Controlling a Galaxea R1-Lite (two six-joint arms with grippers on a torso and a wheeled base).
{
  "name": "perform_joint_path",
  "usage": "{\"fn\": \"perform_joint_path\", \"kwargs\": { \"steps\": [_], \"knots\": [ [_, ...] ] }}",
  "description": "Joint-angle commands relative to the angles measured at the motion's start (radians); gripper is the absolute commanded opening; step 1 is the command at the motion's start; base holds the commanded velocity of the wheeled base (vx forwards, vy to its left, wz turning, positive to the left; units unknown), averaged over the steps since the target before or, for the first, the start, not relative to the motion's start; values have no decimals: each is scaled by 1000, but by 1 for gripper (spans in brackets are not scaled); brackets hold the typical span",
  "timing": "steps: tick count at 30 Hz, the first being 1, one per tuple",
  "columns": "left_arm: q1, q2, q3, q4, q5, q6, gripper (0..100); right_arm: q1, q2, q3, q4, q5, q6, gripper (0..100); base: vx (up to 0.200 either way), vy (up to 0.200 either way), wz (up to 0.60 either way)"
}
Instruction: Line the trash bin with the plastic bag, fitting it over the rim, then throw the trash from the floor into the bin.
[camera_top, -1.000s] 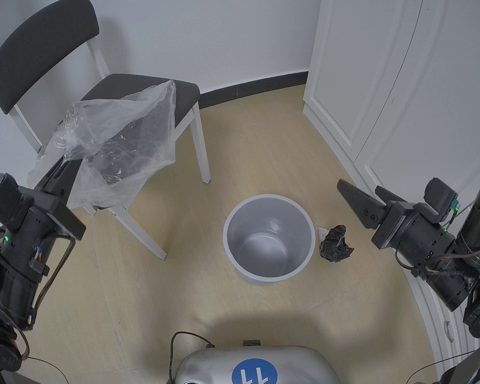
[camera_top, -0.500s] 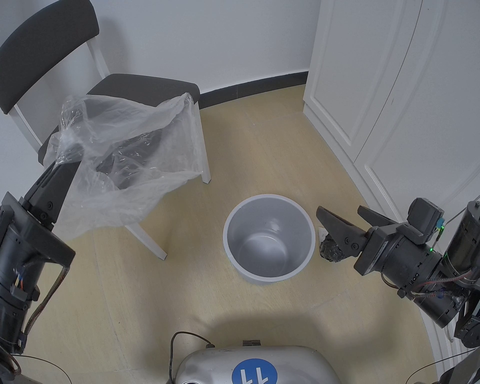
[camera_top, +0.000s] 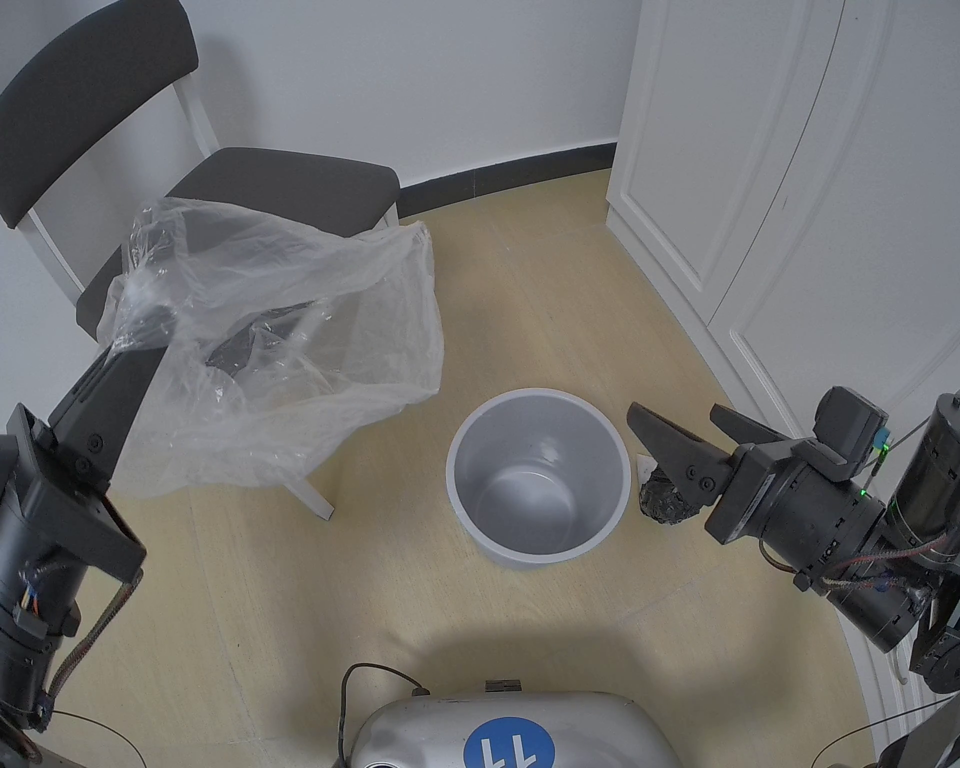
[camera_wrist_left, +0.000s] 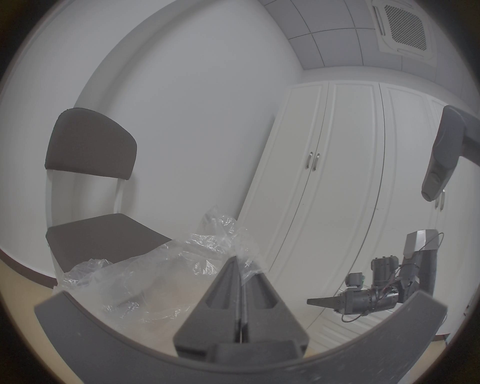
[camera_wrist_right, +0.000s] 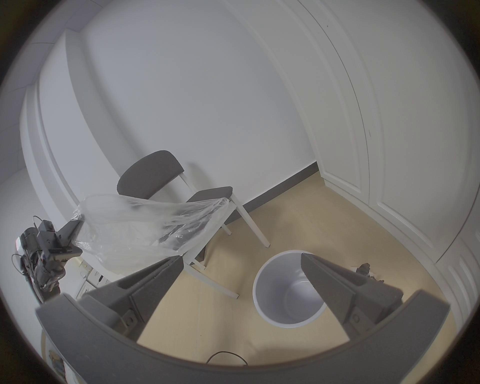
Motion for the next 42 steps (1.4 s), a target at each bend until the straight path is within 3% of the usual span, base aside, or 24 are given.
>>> {"fn": "perform_joint_path", "kwargs": {
  "steps": [1, 27, 35, 42],
  "knots": [
    [-27, -4, 9, -1, 0, -1, 0, -1, -2, -9, 4, 1, 0, 100, 0, 0, 0],
    [-113, -30, -21, -16, -6, -109, 0, -17, 38, -15, 105, 54, 42, 100, 0, 0, 0],
    [-125, -43, -27, -16, -6, -122, 0, -94, 72, -24, 105, 83, 43, 100, 0, 0, 0],
    [-128, -46, -30, -16, -6, -135, 0, -165, 130, -60, 107, 129, 109, 100, 0, 0, 0]
  ]
}}
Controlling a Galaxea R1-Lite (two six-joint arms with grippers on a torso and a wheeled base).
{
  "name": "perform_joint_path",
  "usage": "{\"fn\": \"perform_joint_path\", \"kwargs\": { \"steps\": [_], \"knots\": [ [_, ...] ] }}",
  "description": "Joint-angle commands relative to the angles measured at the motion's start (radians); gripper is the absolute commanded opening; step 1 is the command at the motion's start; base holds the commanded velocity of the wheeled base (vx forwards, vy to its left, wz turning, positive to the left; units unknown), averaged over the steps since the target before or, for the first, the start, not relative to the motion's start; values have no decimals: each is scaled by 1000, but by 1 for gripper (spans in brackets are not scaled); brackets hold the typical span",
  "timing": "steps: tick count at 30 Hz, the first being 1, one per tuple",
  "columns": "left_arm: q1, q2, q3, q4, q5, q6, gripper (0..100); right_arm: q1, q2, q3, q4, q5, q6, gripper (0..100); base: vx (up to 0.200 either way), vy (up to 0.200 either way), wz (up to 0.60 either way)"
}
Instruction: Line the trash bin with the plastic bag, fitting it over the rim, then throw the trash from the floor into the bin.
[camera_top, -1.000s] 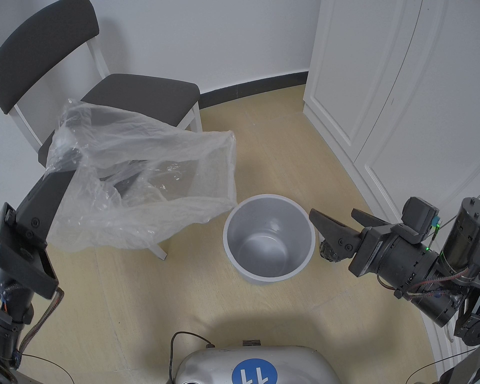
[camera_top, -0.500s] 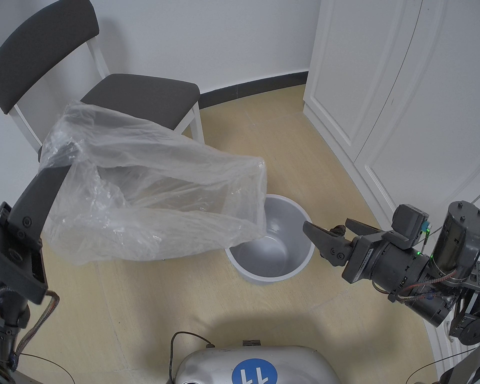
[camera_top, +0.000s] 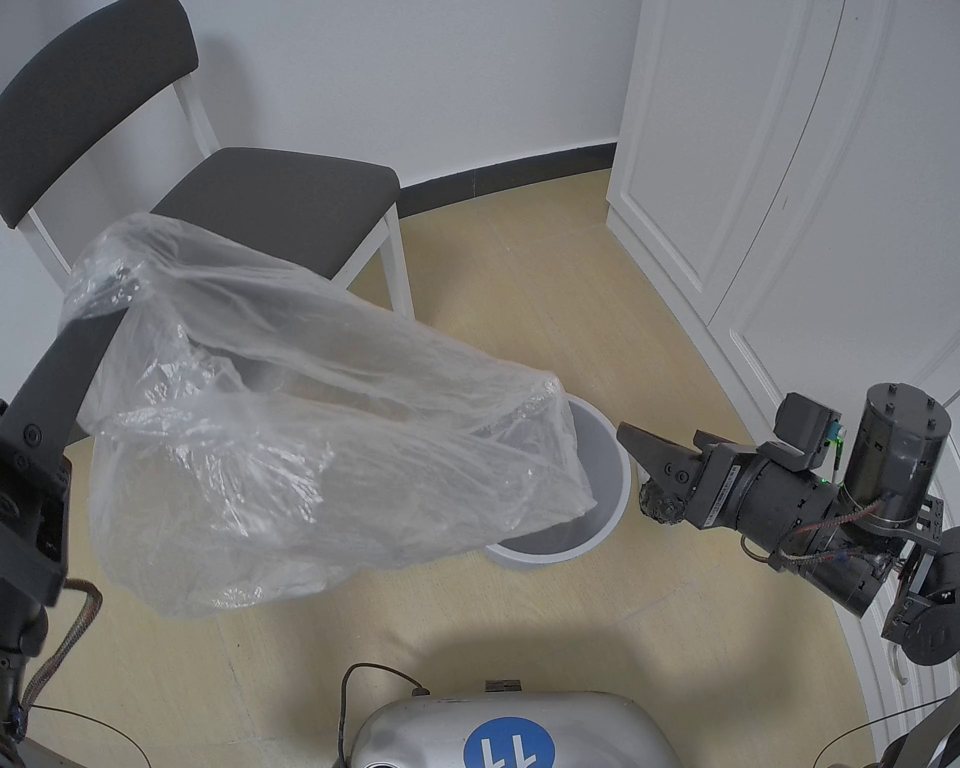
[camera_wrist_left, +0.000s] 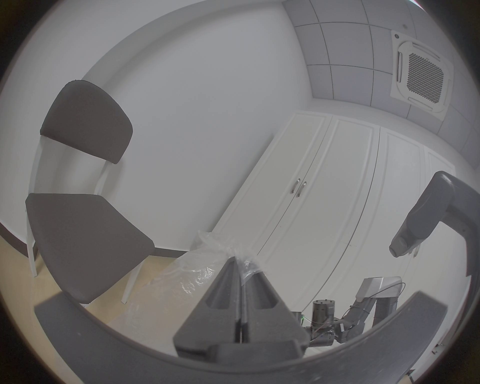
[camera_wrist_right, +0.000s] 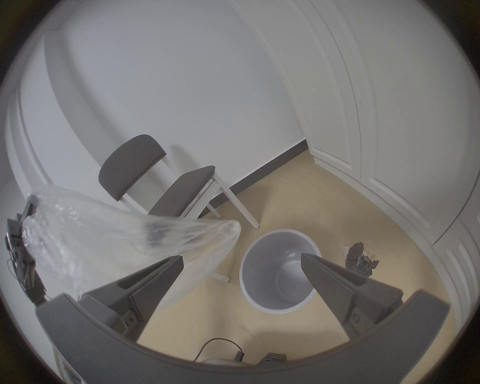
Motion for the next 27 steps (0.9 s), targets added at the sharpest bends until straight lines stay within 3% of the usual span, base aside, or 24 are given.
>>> {"fn": "perform_joint_path", "kwargs": {
  "steps": [1, 8, 15, 27],
  "knots": [
    [-4, -2, -1, 0, 0, -2, 0, -49, 61, -26, -1, 28, 30, 100, 0, 0, 0],
    [-9, -1, -1, 0, 0, -26, 0, -38, 98, -32, 10, 84, 94, 100, 0, 0, 0],
    [-18, 5, -1, 0, -1, -37, 0, 6, 112, -47, 73, 91, 146, 100, 0, 0, 0],
    [-23, 8, 0, -2, -1, -63, 0, 40, 185, -14, 77, 144, 163, 100, 0, 0, 0]
  ]
}}
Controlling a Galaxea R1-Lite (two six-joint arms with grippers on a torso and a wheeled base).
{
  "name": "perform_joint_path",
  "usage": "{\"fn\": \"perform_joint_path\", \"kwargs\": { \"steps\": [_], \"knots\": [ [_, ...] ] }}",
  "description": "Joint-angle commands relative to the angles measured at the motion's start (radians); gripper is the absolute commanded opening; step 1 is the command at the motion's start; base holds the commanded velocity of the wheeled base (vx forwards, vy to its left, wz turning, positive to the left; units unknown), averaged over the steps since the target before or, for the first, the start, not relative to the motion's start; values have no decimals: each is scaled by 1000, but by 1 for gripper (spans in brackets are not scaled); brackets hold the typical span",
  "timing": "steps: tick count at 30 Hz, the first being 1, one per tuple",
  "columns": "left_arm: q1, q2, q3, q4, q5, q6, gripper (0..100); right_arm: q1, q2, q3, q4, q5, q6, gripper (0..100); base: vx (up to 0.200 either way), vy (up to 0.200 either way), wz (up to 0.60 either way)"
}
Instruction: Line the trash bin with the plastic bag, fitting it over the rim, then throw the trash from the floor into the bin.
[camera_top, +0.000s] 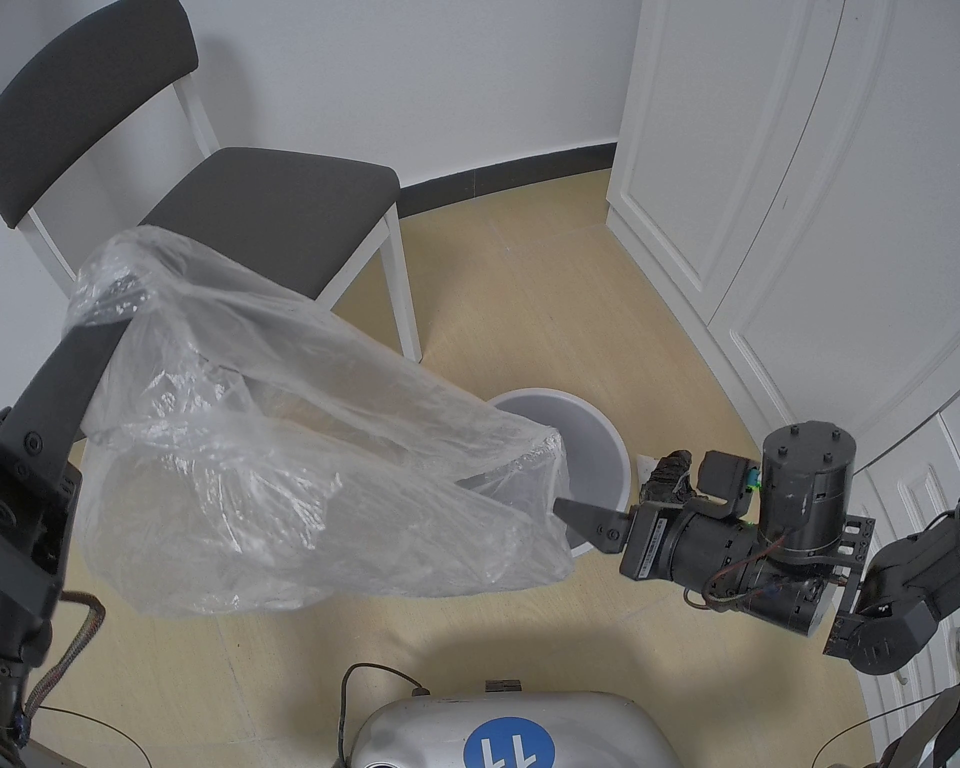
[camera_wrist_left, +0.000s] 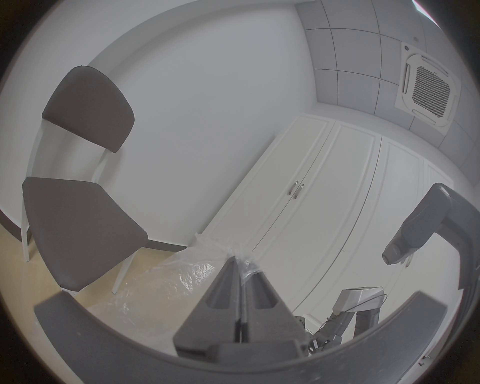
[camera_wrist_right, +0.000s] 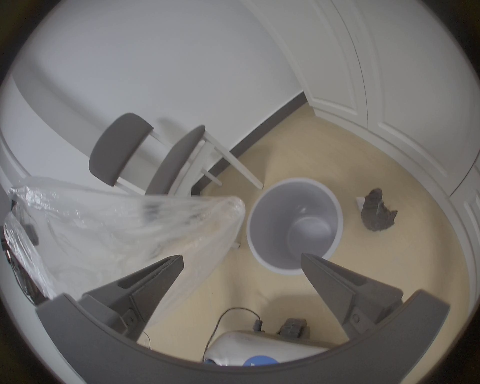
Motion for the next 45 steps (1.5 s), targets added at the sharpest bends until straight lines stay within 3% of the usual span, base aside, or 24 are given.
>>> {"fn": "perform_joint_path", "kwargs": {
  "steps": [1, 6, 13, 21, 28, 45],
  "knots": [
    [0, 3, 0, -1, 1, -1, 0, 26, 21, 34, 2, 30, -2, 100, 0, 0, 0],
    [0, -3, -2, -2, 1, -1, 0, 38, 15, 51, -10, 47, -11, 100, 0, 0, 0],
    [-8, 0, 5, -4, 1, -1, 0, -2, 12, 20, -61, 39, 2, 100, 0, 0, 0],
    [-16, -8, 31, -22, -55, -3, 0, -8, 124, 14, -196, 48, 68, 100, 0, 0, 0],
    [-16, 6, 44, -79, -75, -7, 0, 1, 293, 2, -421, 42, 90, 100, 0, 0, 0],
    [-16, -5, 46, -80, -95, -12, 0, -63, 254, 37, -413, 71, 39, 100, 0, 0, 0]
  ]
}}
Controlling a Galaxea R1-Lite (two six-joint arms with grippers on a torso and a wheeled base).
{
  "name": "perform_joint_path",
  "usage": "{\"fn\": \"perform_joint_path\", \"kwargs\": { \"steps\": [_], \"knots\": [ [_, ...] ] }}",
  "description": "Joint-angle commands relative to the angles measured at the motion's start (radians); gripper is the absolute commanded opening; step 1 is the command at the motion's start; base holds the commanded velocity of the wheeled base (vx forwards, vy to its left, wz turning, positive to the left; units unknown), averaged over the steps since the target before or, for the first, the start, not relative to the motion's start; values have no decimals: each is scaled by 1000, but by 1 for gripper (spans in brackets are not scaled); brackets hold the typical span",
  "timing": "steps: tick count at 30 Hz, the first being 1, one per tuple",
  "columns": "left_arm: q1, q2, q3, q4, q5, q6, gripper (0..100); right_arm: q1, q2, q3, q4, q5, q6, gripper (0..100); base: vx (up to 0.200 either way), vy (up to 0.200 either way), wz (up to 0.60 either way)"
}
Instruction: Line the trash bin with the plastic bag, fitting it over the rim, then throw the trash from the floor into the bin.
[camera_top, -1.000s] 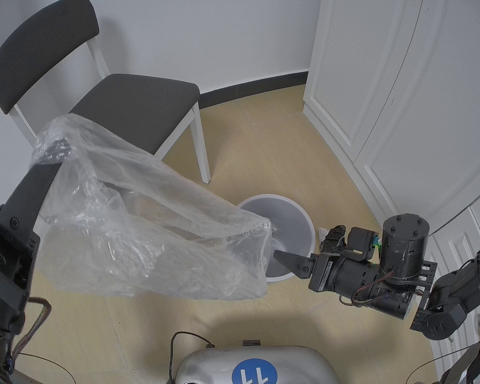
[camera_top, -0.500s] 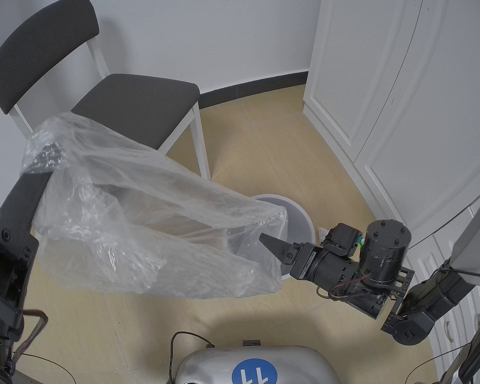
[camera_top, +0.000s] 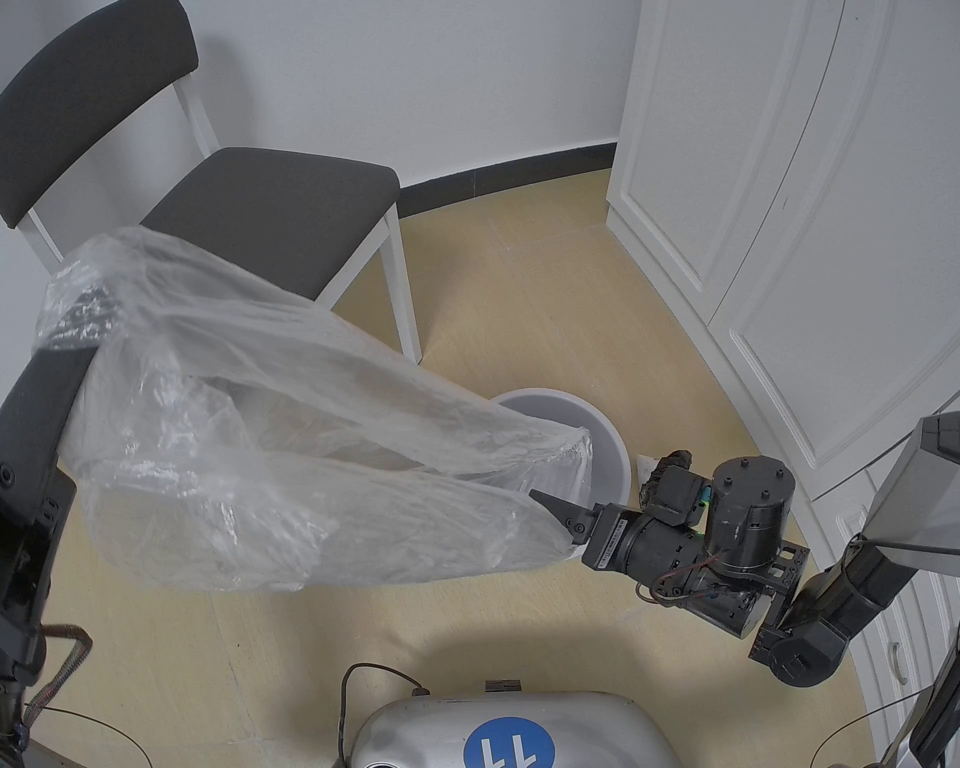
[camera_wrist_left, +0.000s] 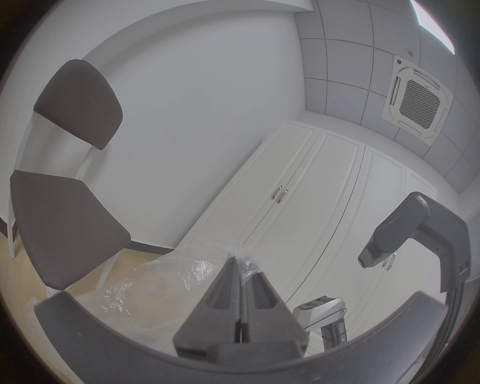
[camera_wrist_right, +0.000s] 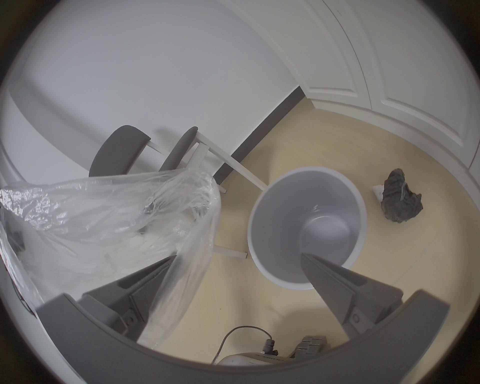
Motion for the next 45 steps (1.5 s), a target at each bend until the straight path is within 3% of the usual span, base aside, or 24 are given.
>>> {"fn": "perform_joint_path", "kwargs": {
  "steps": [1, 5, 7, 11, 17, 23, 33, 45],
  "knots": [
    [0, 5, 3, -1, -2, -3, 0, -10, -45, 29, 1, 16, -26, 100, 0, 0, 0],
    [0, 8, 3, -1, -2, -10, 0, -10, -74, 81, -1, 42, -77, 100, 0, 0, 0],
    [0, 5, 8, -1, -2, -20, 0, -24, -72, 143, -16, 81, -175, 100, 0, 0, 0],
    [-2, 9, 24, -1, -8, -18, 0, -35, -78, 207, -21, 144, -256, 100, 0, 0, 0],
    [-6, 8, 44, -1, -35, -20, 0, -52, -78, 259, -51, 152, -355, 100, 0, 0, 0],
    [-6, 8, 55, -1, -42, -20, 0, -70, -75, 297, -157, 152, -379, 100, 0, 0, 0],
    [-6, 2, 61, -1, -57, -20, 0, -112, -103, 316, -162, 154, -441, 100, 0, 0, 0],
    [-6, -12, 94, -14, -103, -18, 0, -122, -190, 299, -153, 187, -416, 100, 0, 0, 0]
  ]
}}
